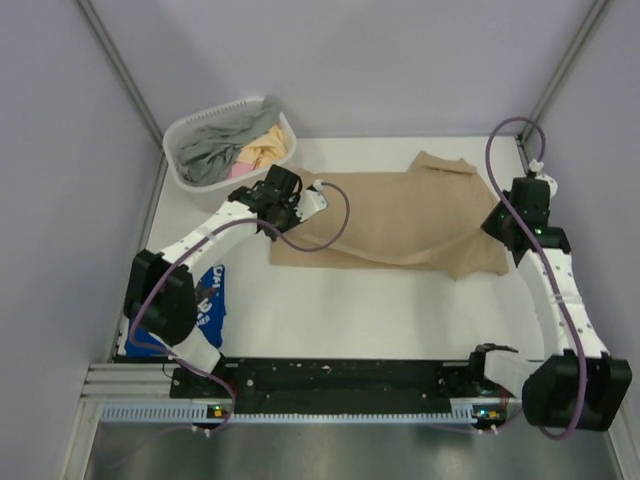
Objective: Fold and stack the t-shirts
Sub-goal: Fold the flattened tshirt in 1/3 of the way
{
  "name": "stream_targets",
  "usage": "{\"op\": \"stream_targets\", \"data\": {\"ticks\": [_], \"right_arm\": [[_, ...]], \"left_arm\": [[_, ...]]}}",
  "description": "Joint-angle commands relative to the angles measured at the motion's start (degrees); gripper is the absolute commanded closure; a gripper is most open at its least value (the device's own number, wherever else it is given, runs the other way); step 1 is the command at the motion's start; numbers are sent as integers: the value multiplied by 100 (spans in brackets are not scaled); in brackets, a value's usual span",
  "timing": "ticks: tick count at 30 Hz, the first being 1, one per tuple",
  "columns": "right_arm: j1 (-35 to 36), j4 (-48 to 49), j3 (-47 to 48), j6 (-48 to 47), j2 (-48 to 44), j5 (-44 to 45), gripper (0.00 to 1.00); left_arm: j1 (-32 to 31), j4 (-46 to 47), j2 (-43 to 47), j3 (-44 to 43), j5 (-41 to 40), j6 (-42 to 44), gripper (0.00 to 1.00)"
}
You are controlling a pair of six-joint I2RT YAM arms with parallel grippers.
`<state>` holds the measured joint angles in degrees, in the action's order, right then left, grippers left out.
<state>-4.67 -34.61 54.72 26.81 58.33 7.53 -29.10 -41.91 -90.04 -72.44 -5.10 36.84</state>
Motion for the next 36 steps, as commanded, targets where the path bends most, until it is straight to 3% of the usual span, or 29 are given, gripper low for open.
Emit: {"op": "stream_targets", "data": {"ticks": [1,6,12,25,31,32,33,34,35,36], "right_arm": [[-52,1385,109,-351,916,257,100],[-52,2001,188,-896,1699,135,100],[-52,2081,355,-1195,2200,661,100],[-104,2108,812,-1512,3114,1242,100],[-210,2283,1128,-1477,3737,830,100],[-210,2283,1224,-1477,3843,794,100],[-210,2266,1347,-1477,3966,742,100],[-219,2240,1496,-1494,4080,741,96],[-219,2109,1689,-1468,4177,811,77],[-236,1864,1926,-1424,4283,942,51]], "left_arm": [[194,297,-557,-551,-272,-151,100],[265,526,-1163,-981,-429,-151,100],[282,570,-1867,-1474,-597,-133,100],[449,456,-2351,-1641,-1177,-282,100],[449,386,-2623,-1764,-1168,-326,100],[441,377,-2676,-1799,-1203,-335,98],[449,368,-2703,-1843,-1230,-327,90],[449,385,-2712,-1896,-1291,-309,80],[458,403,-2747,-1966,-1361,-292,67],[476,412,-2721,-2062,-1431,-265,56]]}}
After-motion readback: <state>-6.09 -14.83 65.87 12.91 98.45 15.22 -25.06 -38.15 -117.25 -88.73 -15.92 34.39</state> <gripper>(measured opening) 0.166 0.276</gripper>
